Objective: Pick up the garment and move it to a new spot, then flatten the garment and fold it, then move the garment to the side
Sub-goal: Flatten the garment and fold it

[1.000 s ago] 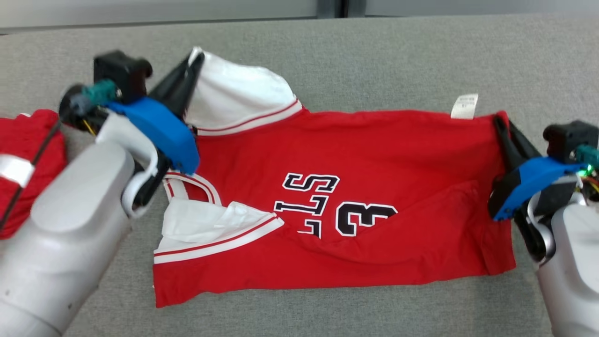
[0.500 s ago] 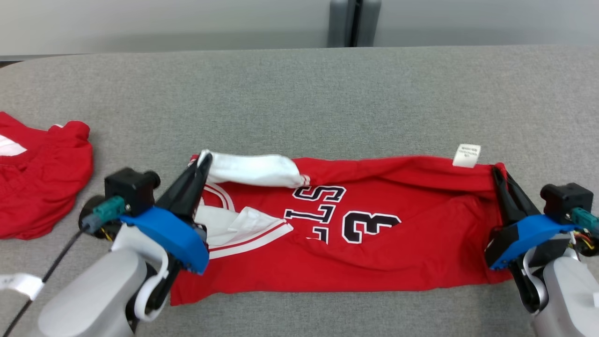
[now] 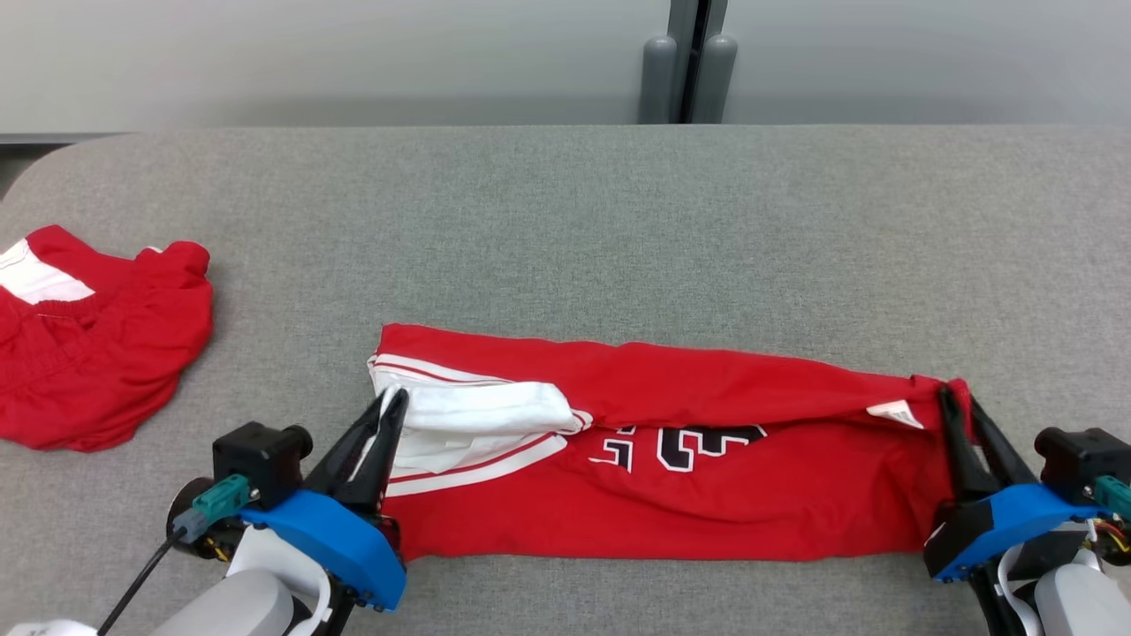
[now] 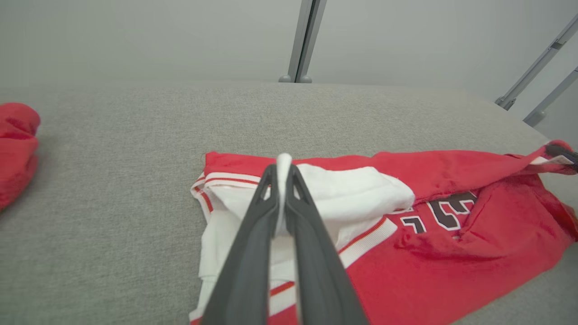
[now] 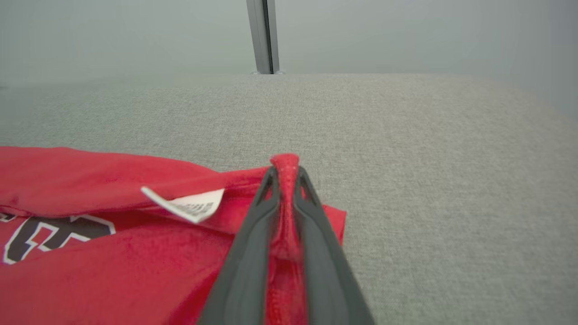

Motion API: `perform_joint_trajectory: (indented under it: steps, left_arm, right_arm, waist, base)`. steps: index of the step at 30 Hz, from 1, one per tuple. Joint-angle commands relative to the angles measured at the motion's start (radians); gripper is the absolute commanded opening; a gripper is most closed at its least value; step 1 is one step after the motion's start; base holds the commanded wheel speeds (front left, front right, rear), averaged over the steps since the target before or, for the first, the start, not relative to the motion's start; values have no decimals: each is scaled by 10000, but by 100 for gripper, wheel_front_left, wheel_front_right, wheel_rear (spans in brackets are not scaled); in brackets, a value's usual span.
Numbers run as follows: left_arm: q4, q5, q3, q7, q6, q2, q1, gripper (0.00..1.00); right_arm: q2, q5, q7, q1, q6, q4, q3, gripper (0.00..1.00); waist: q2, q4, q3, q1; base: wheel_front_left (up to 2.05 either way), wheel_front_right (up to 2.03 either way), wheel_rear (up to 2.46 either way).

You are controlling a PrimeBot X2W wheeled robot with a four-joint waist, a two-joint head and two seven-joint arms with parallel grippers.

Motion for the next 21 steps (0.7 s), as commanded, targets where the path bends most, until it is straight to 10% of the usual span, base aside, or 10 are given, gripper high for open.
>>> perform_joint_trajectory:
  steps: [1,14,21]
  left_arm:
    - [49,40,107,-138,134,17,143,100]
    - [-345,1654,2330,-639,976,-823,924,100]
    - [-590,3384,4335,-645,742,-1841,1715,100]
  right_arm:
    - [12,43,-66,231,4,-161,-46,100]
    - [188,-41,362,253,4,-1246,-676,100]
    - [410,-397,1024,259,4,-579,-1050,100]
  waist:
    - [0,-23,-65,1]
    - [0,-54,-173,1]
    - [0,71,-99,1]
  base:
    - [0,0,0]
    - [0,0,0]
    - [0,0,0]
